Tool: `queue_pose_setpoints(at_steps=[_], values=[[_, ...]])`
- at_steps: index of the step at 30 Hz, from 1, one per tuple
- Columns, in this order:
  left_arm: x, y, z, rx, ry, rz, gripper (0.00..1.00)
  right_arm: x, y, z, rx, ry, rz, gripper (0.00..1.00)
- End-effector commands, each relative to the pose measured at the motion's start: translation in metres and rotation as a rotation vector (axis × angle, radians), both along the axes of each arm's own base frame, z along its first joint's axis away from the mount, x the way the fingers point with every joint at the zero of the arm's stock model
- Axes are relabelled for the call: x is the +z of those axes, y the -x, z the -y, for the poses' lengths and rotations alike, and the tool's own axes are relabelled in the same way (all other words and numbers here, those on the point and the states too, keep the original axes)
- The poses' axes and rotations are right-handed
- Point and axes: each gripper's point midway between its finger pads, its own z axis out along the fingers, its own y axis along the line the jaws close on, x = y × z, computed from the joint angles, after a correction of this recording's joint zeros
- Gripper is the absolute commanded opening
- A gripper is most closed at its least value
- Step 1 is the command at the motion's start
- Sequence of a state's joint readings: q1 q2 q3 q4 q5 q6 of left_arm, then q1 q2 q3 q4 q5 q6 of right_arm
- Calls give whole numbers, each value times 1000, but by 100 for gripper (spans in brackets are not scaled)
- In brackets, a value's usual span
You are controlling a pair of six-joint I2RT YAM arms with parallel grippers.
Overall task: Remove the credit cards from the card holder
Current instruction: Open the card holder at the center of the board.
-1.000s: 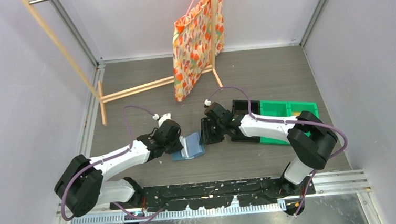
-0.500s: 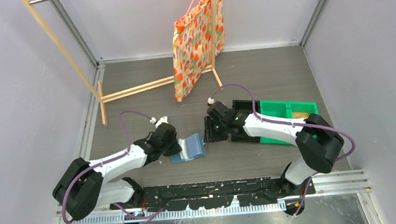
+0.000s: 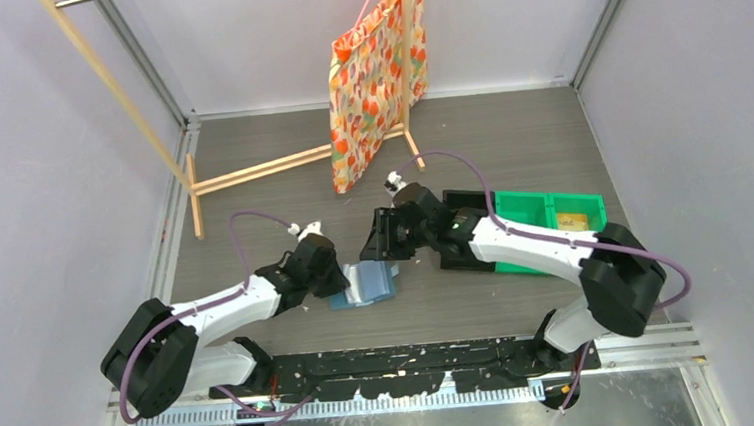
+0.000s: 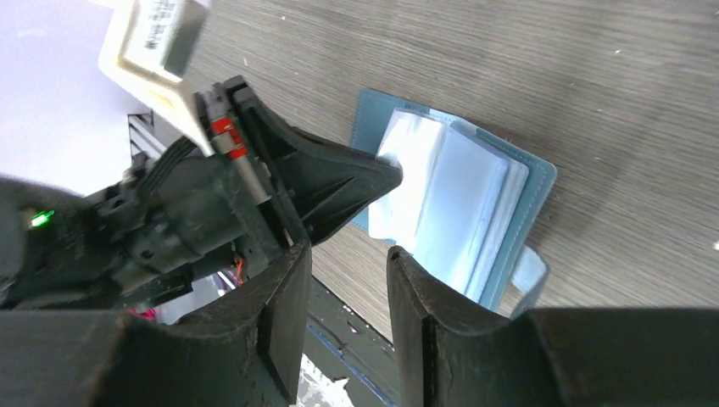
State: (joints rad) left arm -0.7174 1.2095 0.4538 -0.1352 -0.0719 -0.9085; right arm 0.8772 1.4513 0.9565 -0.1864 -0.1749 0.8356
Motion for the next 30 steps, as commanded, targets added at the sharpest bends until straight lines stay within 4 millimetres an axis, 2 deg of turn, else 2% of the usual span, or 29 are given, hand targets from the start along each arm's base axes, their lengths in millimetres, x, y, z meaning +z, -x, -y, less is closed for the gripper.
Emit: queue_pose_setpoints(at_steps=[1, 5, 9, 18, 30], values=[[-3, 2, 2, -13, 11, -11, 1, -24, 6, -19, 22, -57, -88, 43], [-2, 2, 4, -22, 18, -15, 1, -43, 5, -17, -3, -31, -116, 44], [-5, 3, 4, -25, 12, -22, 1, -59, 5, -3, -37, 32, -113, 47], [-8, 5, 3, -24, 11, -31, 1, -74, 9, 17, -88, 79, -108, 48], [-10, 4, 6, -37, 7, -38, 0, -91, 9, 17, -81, 121, -127, 53]])
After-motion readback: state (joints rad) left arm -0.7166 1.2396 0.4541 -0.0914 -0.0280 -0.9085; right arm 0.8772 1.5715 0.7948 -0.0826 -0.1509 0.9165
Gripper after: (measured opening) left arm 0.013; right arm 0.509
